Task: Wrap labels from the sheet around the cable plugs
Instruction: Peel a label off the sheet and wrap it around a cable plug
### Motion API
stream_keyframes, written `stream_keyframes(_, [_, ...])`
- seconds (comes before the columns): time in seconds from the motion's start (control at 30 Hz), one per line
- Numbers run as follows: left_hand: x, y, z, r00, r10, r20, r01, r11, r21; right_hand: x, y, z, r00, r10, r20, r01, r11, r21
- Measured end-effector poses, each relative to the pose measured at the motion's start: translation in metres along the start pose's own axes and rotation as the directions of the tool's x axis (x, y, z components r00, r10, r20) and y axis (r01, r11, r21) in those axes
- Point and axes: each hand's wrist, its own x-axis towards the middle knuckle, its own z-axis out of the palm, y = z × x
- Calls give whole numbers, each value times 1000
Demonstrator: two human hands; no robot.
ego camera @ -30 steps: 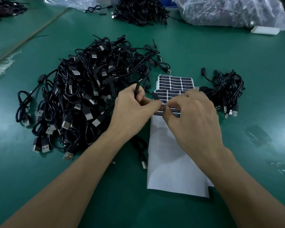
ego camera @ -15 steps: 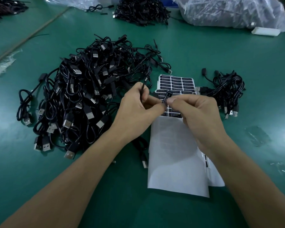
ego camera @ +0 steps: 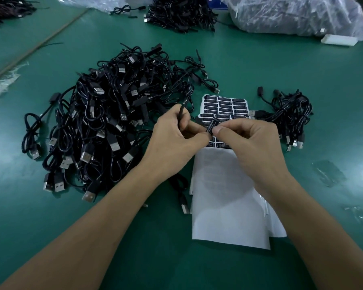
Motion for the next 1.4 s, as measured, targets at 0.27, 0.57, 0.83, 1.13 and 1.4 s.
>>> stream_keyframes(0.27, [-2, 2, 1, 999, -40, -3, 40, 996, 83, 2, 2, -1, 997, -19, -80, 21, 999, 30])
stream_keyframes(0.57, [-7, 5, 1, 997, -6, 72, -7, 985, 175, -4, -5, 3, 999, -6, -46, 17, 967, 254])
stream_keyframes(0.83, [-4, 0, 1, 986, 122, 110, -153, 925, 347, -4, -2, 5, 996, -56, -72, 68, 982, 175])
stream_keyframes(1.13, [-5, -2, 0, 984, 123, 131, -154, 953, 261, 2, 3, -1, 997, -16, -79, 31, 981, 193])
stream_keyframes(1.4, [-7, -3, -1, 986, 114, 120, -138, 967, 215, 4, 4, -4, 999, 5, -45, 9, 958, 288])
